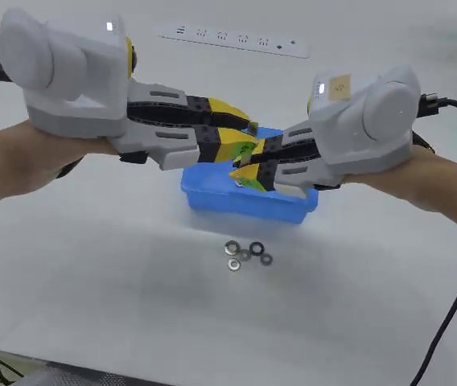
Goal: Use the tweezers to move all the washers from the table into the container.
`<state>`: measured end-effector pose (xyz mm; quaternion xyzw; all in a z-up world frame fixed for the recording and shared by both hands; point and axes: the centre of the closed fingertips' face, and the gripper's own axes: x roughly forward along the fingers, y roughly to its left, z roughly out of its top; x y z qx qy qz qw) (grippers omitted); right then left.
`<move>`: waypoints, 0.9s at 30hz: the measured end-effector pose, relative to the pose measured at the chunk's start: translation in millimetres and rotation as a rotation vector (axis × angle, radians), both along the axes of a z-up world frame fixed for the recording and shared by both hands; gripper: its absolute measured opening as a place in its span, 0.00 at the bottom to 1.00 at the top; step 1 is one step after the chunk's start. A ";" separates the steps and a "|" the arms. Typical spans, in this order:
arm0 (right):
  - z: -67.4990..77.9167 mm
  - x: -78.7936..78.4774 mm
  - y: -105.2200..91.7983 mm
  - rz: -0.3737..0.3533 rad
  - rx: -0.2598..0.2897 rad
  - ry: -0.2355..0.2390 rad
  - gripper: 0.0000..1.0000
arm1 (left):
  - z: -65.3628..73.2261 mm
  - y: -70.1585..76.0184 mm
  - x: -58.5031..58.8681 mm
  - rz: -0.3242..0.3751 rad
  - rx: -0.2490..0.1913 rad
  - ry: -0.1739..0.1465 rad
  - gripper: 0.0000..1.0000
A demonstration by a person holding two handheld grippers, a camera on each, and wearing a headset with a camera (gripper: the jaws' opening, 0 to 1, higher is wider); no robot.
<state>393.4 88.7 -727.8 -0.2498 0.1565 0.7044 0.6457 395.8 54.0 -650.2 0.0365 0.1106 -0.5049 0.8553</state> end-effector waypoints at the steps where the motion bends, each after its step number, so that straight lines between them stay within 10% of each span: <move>1: 0.0 -0.6 -0.4 0.001 -0.001 0.002 0.08 | 0.1 -2.1 -2.1 -0.020 0.014 -0.009 0.16; 9: 4.9 -1.0 -4.5 0.006 0.002 -0.019 0.08 | 6.9 -6.3 -2.0 -0.040 0.078 -0.099 0.07; 27: 33.1 -15.8 -9.6 0.013 0.075 -0.081 0.11 | 30.7 -10.1 -21.3 -0.089 0.116 -0.167 0.04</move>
